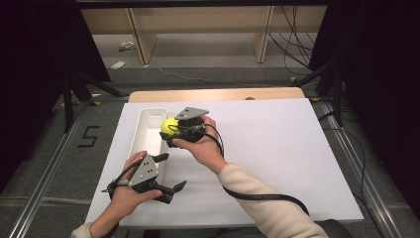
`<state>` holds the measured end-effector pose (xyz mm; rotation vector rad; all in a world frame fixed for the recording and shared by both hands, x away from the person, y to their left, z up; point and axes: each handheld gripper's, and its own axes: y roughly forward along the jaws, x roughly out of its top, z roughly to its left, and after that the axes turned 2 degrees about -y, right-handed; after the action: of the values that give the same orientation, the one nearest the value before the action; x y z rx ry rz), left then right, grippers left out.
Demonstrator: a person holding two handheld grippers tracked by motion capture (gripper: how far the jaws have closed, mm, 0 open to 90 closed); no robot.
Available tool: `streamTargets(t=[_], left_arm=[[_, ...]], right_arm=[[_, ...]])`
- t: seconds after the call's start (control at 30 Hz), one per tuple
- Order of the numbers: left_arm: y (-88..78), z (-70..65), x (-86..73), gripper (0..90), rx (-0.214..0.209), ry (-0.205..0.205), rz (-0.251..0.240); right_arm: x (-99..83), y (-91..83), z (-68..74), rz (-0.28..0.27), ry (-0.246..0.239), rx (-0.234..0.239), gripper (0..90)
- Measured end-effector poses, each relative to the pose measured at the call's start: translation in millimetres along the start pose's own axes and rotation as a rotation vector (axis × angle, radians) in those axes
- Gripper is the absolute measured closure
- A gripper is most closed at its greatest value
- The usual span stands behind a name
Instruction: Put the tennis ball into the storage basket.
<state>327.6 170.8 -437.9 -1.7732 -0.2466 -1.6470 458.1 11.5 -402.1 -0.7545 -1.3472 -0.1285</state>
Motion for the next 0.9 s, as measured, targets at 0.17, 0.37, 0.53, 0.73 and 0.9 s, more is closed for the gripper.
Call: streamTargets(t=[0.17,0.37,0.53,0.73,0.9], left_arm=[[-0.1,0.1,0.0,0.0,0.000,0.000,0.001],[-0.1,-0.1,0.0,0.0,0.000,0.001,0.001],[-0.1,0.0,-0.1,0.0,0.000,0.001,0.001],[-0.3,-0.1,0.0,0.0,0.000,0.005,0.001],[-0.3,-0.5,-0.1,0.0,-0.001,0.003,0.002]], right_arm=[[1.1,0.8,0.6,0.004,-0.001,0.008,26.1],[2.3,1.8,1.6,0.005,-0.004,0.012,26.1],[3.7,2.8,1.5,0.012,-0.008,0.019,26.1],[4.9,5.5,3.4,0.016,-0.010,0.029,26.1],[6.2,7.3,4.6,0.022,-0.015,0.037,26.1]])
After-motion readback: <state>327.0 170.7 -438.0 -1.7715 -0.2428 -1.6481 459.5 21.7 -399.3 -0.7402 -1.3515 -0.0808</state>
